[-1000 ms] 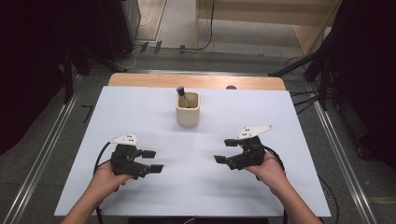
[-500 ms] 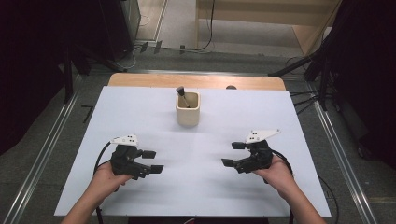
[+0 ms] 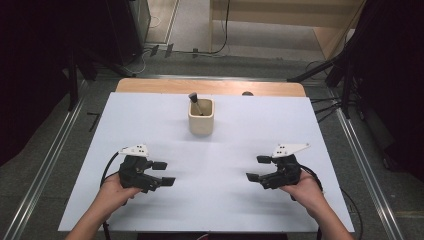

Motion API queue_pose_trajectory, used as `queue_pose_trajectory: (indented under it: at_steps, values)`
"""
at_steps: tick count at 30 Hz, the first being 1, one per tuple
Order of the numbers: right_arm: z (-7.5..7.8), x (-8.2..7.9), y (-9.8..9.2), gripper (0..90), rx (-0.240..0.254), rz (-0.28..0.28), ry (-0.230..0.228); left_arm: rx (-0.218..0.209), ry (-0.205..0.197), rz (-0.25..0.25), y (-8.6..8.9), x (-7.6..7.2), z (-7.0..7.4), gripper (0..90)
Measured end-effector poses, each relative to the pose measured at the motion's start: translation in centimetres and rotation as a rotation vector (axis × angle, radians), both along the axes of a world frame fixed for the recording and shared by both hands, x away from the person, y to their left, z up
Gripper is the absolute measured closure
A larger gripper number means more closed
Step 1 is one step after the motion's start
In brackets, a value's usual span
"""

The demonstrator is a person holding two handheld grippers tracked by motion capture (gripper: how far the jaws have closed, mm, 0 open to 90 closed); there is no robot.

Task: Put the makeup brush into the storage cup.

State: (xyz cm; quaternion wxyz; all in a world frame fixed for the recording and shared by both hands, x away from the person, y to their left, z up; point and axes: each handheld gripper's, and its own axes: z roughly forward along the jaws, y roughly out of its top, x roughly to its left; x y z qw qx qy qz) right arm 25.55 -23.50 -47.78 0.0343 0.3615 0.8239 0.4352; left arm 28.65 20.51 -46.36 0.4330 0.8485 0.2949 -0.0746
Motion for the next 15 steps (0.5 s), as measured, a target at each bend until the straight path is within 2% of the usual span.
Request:
queue_pose_trajectory:
  at_steps: [15]
  values:
    - [-0.36,0.32,-0.80,21.4,0.010,-0.012,-0.005,0.003,-0.003,-0.007,-0.17,-0.10,0.07,25.7]
